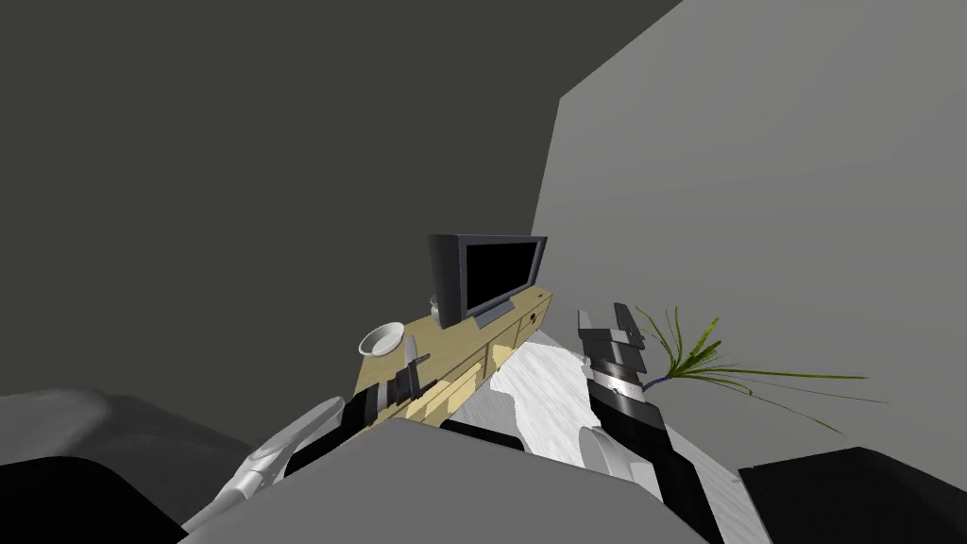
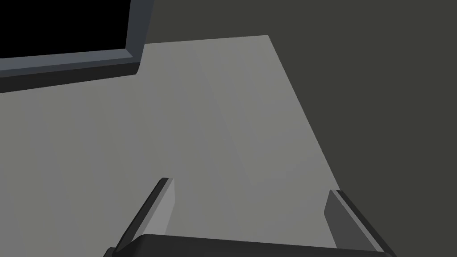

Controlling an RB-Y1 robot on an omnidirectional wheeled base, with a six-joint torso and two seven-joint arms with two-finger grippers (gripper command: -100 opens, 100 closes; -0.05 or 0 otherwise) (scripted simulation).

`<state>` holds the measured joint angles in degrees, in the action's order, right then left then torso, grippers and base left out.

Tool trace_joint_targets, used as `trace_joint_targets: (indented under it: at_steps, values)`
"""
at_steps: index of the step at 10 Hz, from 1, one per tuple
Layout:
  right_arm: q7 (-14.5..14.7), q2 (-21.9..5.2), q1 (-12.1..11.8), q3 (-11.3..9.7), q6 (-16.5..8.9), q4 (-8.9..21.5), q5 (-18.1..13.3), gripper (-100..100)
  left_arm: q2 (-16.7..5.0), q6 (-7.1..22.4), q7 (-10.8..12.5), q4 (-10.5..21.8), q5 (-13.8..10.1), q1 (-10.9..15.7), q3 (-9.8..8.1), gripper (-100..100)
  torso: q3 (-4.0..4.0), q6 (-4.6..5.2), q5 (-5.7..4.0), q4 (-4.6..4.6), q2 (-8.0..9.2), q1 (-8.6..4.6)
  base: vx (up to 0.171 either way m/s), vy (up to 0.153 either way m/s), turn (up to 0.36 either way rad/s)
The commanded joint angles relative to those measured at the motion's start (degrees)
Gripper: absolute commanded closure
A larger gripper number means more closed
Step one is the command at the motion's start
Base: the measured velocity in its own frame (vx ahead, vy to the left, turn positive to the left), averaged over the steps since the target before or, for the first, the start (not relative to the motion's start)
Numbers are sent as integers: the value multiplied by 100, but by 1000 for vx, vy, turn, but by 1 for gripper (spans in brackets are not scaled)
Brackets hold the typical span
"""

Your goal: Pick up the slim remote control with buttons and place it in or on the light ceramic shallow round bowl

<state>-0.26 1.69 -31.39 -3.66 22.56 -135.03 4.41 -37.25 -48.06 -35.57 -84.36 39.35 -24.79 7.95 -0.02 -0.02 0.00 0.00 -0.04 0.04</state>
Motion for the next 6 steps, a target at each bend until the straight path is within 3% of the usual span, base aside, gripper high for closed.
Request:
trace_joint_targets:
  at_steps: [1, 2, 3, 4, 5, 6]
  values:
    - [0, 0, 0, 0, 0, 0, 0, 0, -80, -43, -136, 246, 248, 56, 35, -100, 0, 0, 0, 0, 0, 0, 2, 7, -161]
    - [0, 0, -1, 1, 0, 0, 0, 0, -80, -43, -136, 246, 248, 56, 35, -100, 1, -6, 1, 0, 2, 1, 0, 0, 0]
    - [0, 0, -1, 1, 0, 0, 0, 0, -259, -94, -354, 468, 516, 108, 87, -100, 1, -7, 0, 0, 3, -1, 9, 6, -264]
    - [0, 0, 0, 0, 0, 0, 0, 0, -259, -94, -354, 551, 581, 108, 87, -100, 0, -1, 1, 0, 0, 3, -12, 20, -137]
    - [0, 0, -1, 1, 0, 0, 0, 0, -428, -137, -567, 801, 797, 163, 139, -100, 3, -7, 1, 1, 5, 6, 20, 7, -352]
    - [0, 0, 0, 0, 0, 0, 0, 0, -428, -137, -567, 855, 917, 163, 139, -100, -1, 0, 1, 0, -3, 4, 0, 13, -125]
